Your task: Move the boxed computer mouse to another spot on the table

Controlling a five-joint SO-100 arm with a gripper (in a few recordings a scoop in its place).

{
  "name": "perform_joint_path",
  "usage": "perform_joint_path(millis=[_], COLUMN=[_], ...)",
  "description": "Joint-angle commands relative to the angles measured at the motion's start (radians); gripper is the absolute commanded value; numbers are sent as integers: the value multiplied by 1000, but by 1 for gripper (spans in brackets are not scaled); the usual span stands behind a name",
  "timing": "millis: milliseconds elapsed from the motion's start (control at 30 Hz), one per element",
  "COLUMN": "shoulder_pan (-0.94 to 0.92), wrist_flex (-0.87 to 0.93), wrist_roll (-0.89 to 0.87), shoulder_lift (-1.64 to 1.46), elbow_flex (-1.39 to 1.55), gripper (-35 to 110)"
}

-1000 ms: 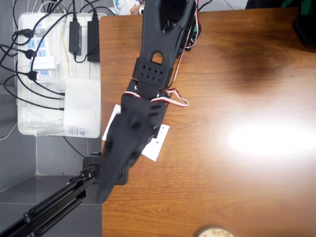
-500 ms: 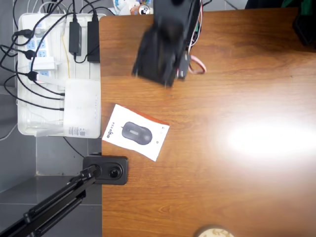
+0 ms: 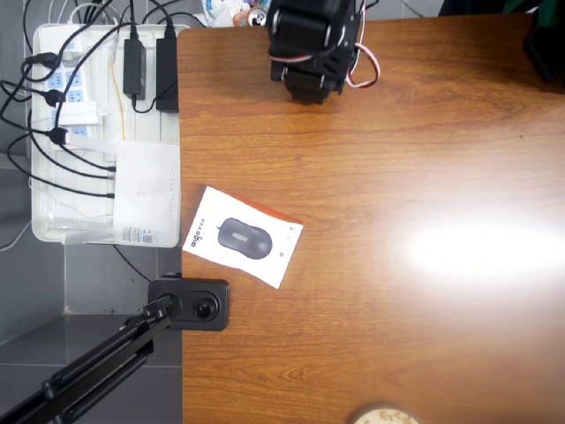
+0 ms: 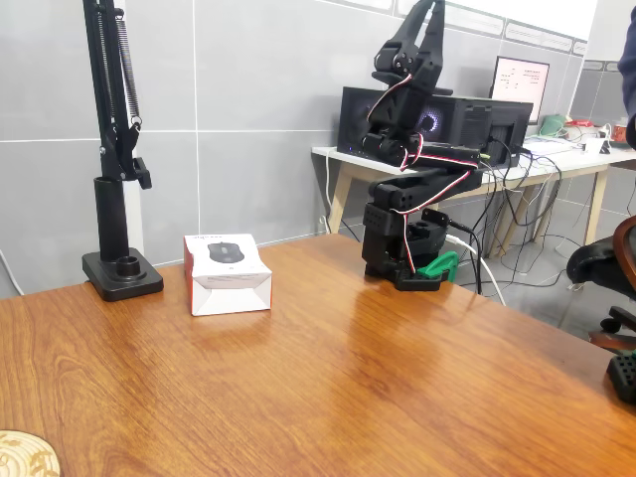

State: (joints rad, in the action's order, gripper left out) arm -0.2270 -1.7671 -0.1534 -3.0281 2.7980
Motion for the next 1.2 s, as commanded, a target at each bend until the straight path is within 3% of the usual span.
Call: perform_joint_path(millis=[0,567,1167], shoulder_pan=[-25,-26,-26], wrist_flex=[0,-2,-2], wrist_roll=[20,-149,-160], shoulder_lift=[-58,-78,-78], elbow_flex=[3,3,3], gripper=[0,0,0])
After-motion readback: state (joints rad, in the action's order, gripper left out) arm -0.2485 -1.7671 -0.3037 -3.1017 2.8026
